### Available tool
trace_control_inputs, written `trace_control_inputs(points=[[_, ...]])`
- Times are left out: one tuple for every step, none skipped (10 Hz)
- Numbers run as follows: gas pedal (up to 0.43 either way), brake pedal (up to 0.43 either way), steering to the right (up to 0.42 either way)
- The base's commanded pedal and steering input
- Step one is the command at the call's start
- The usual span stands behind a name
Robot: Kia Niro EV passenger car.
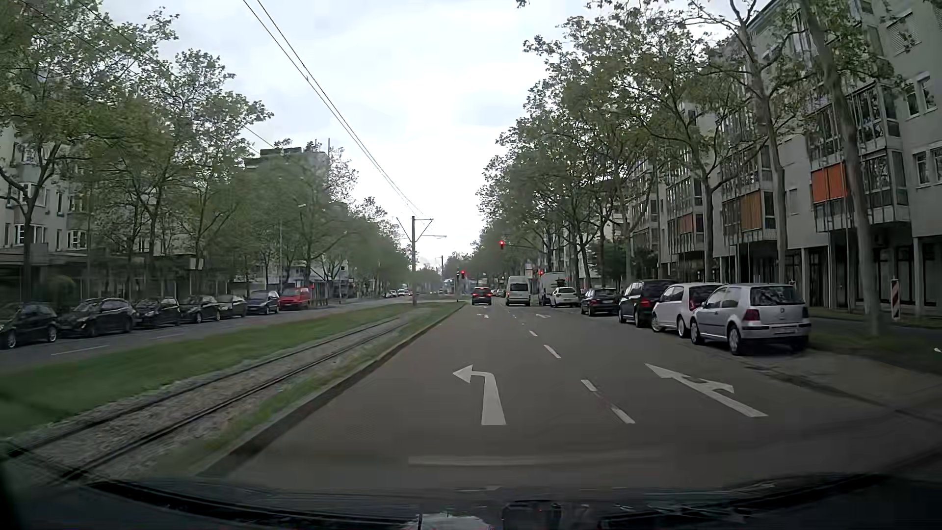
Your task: Follow the waypoints while adhering to traffic rules and regulations
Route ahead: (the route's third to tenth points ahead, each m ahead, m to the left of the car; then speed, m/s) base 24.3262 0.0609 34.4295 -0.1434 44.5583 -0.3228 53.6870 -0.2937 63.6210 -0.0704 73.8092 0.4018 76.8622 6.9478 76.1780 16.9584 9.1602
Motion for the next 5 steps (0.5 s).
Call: trace_control_inputs(points=[[0.000,0.159,-0.001],[0.000,0.152,0.000],[0.000,0.159,0.000],[0.000,0.152,0.001],[0.000,0.159,0.000]])
